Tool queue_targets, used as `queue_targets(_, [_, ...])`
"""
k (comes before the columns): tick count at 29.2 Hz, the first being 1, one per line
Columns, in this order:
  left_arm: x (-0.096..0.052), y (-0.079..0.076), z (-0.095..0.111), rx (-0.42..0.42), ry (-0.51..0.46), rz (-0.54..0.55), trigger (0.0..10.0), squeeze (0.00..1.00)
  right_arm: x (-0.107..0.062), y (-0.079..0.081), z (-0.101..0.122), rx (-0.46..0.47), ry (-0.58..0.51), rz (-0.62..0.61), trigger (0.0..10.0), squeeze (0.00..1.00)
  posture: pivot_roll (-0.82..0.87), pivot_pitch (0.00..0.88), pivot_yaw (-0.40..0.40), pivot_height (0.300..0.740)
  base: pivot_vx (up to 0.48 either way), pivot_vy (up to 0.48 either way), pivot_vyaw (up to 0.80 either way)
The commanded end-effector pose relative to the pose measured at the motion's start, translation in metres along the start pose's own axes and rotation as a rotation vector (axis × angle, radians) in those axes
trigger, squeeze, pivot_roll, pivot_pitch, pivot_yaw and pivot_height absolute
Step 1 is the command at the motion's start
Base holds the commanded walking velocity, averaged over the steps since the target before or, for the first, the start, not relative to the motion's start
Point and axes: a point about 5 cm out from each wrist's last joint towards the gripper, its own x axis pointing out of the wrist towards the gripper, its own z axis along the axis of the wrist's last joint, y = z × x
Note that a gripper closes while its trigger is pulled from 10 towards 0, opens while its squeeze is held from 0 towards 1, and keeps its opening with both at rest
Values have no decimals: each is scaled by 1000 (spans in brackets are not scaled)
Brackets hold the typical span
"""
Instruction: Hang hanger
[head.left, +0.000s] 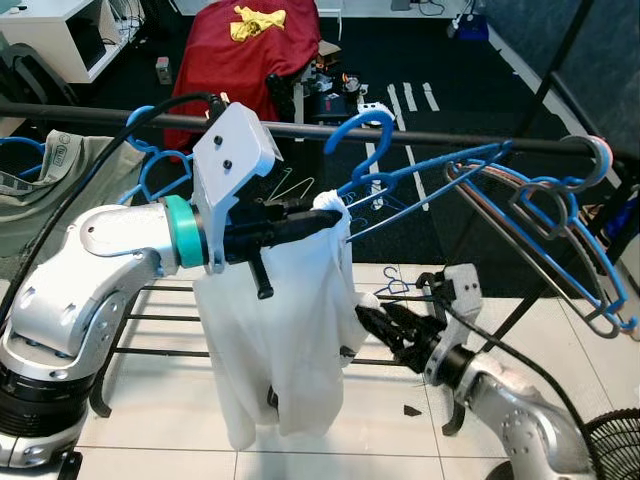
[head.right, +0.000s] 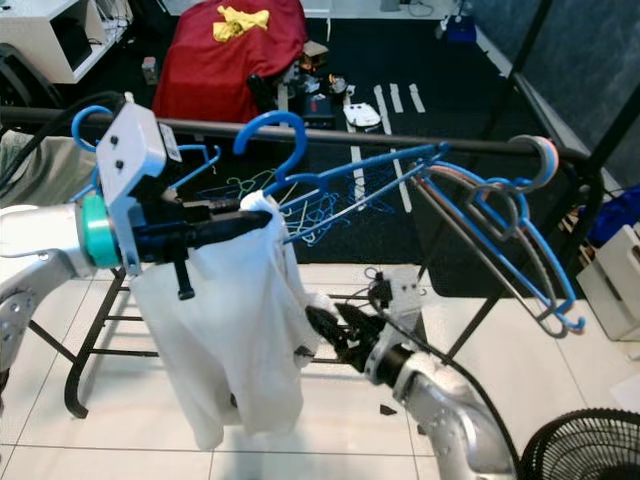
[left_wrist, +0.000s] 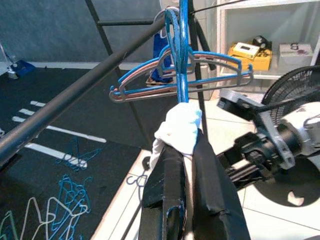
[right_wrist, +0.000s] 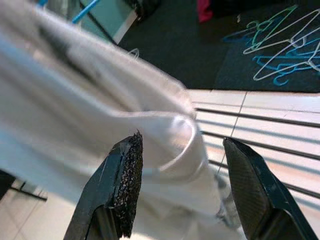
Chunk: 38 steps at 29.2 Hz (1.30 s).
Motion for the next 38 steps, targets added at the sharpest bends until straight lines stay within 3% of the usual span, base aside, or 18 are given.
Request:
queue_targets(1, [-1, -1, 9, 26, -29, -5, 10000, 0, -1, -2, -4, 36, 12, 3, 10000, 0, 11, 65, 114, 740, 0, 0, 0])
queue_targets(8, [-1, -3, 13, 26, -44, -11, 10000, 0, 10, 2, -16, 79, 109, 85, 10000, 0, 20, 66, 104, 740, 0, 0, 0])
queue_targets(18, [-1, -2, 13, 23, -42, -2, 10000, 0, 5, -1, -24, 44, 155, 84, 10000, 0, 12, 69, 107, 740, 0, 0, 0])
queue_targets(19, [-1, -2, 12, 21, -42, -4, 10000, 0, 5, -7, -23, 48, 142, 32, 1176, 0, 9, 71, 112, 740, 0, 0, 0])
queue_targets(20, [0, -2, 12, 20, -40, -4, 10000, 0, 5, -14, -23, 47, 130, -29, 0, 0, 9, 70, 112, 740, 0, 0, 0])
queue_targets(34, [-1, -3, 8, 24, -17, -12, 10000, 0, 2, -33, -18, -19, 103, -187, 0, 0, 7, 71, 113, 740, 0, 0, 0])
queue_targets(37, [-5, -5, 2, 35, 14, -42, 10000, 0, 2, -35, -12, -60, 85, -208, 0, 0, 7, 72, 114, 740, 0, 0, 0])
queue_targets(38, [-10, -8, -8, 48, 68, -81, 10000, 0, 1, -40, -6, -93, 68, -248, 0, 0, 5, 73, 113, 740, 0, 0, 0])
